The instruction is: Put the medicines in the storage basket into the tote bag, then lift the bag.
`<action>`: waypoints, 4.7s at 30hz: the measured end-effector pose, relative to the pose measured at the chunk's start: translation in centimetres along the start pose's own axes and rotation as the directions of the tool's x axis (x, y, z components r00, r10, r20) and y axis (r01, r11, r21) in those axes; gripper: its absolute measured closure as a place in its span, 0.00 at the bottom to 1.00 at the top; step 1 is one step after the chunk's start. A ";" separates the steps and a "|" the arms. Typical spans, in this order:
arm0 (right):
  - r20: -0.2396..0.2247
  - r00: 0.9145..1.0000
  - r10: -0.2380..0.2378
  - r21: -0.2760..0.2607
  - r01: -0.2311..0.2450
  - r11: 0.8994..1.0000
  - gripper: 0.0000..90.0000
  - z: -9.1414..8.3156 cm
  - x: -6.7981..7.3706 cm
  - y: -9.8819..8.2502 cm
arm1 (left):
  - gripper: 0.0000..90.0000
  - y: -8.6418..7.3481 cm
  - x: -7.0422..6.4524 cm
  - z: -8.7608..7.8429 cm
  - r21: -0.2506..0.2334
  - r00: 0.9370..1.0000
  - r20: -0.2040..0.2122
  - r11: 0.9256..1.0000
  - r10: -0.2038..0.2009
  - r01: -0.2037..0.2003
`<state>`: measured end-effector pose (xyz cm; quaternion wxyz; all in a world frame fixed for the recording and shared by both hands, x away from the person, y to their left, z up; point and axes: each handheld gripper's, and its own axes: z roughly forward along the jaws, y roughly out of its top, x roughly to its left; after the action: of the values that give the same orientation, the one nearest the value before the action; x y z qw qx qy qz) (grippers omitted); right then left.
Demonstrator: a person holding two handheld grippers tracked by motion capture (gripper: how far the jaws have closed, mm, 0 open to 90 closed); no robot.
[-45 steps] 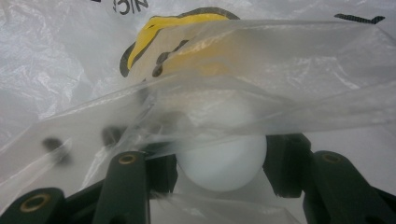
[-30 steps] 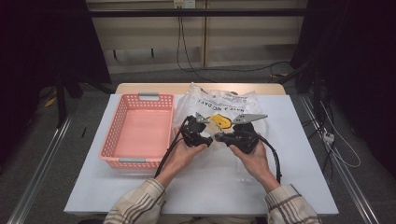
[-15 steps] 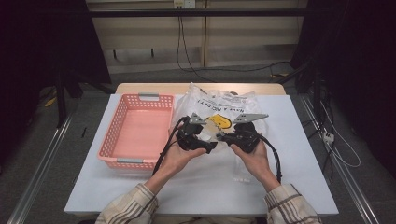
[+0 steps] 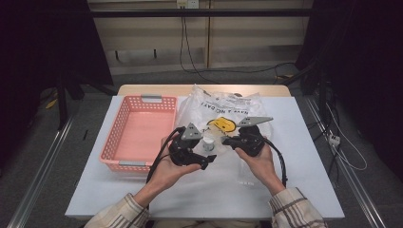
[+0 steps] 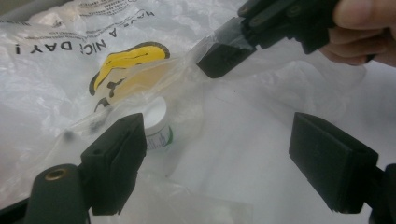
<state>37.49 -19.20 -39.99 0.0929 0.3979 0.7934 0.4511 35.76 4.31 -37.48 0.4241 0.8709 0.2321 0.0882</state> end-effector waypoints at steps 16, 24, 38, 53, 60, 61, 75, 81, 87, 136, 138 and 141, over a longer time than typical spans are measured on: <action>0.029 1.000 -0.002 -0.024 0.003 1.000 0.49 -2.8 0.9 -2.2 | 0.22 -4.6 -2.0 -4.0 0.030 0.998 -0.023 0.997 0.066 -0.066; 0.068 0.997 0.021 0.003 -0.021 1.000 0.30 -4.9 1.3 -4.5 | 0.23 -7.0 -2.6 -5.4 0.010 0.998 -0.049 0.999 0.036 -0.035; 0.152 0.985 0.085 -0.044 -0.079 0.996 0.22 -8.8 1.3 -7.3 | 0.21 -10.5 -2.5 -6.7 -0.004 0.997 -0.076 1.000 -0.016 0.015; 0.208 0.973 0.104 -0.047 -0.096 0.994 0.18 -11.0 0.9 -10.4 | 0.23 -11.7 -2.2 -5.9 -0.004 0.996 -0.087 1.000 -0.017 0.017; 0.182 0.974 0.132 0.028 -0.139 0.990 0.16 -10.8 0.3 -11.7 | 0.23 -12.0 -1.8 -5.1 0.022 0.997 -0.079 1.000 -0.006 0.007; 0.179 0.974 0.135 0.038 -0.144 0.989 0.16 -10.7 0.3 -11.7 | 0.24 -12.1 -1.7 -5.1 0.015 0.995 -0.096 1.000 -0.015 0.016; 0.125 0.987 0.100 0.119 -0.115 0.986 0.43 -8.6 1.0 -11.8 | 0.32 -11.4 -1.7 -3.3 0.030 0.996 -0.085 0.999 0.016 -0.013; 0.113 0.990 0.087 0.096 -0.098 0.991 0.44 -8.4 1.0 -11.6 | 0.41 -10.5 -2.1 -1.9 0.029 0.997 -0.061 0.999 0.046 -0.044; 0.130 0.988 0.088 0.109 -0.102 0.989 0.50 -7.2 0.7 -11.1 | 0.50 -9.8 -2.3 -0.1 0.064 0.997 -0.058 0.997 0.056 -0.052; 0.012 0.994 0.113 -0.227 -0.107 0.968 1.00 -12.1 -2.3 -1.1 | 1.00 0.7 1.8 -4.8 -0.209 0.995 0.060 0.973 -0.082 0.093; 0.011 0.994 0.110 -0.240 -0.104 0.965 1.00 -12.3 -2.5 -0.1 | 1.00 1.3 2.3 -5.3 -0.232 0.994 0.061 0.967 -0.093 0.105; 0.007 0.995 0.098 -0.267 -0.093 0.959 1.00 -12.8 -2.7 1.3 | 1.00 2.0 2.8 -6.2 -0.259 0.994 0.063 0.960 -0.094 0.107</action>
<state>33.52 -29.01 -32.11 0.1318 0.4241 0.7045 0.5536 36.71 8.89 -32.20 0.5452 0.7961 0.2517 0.0746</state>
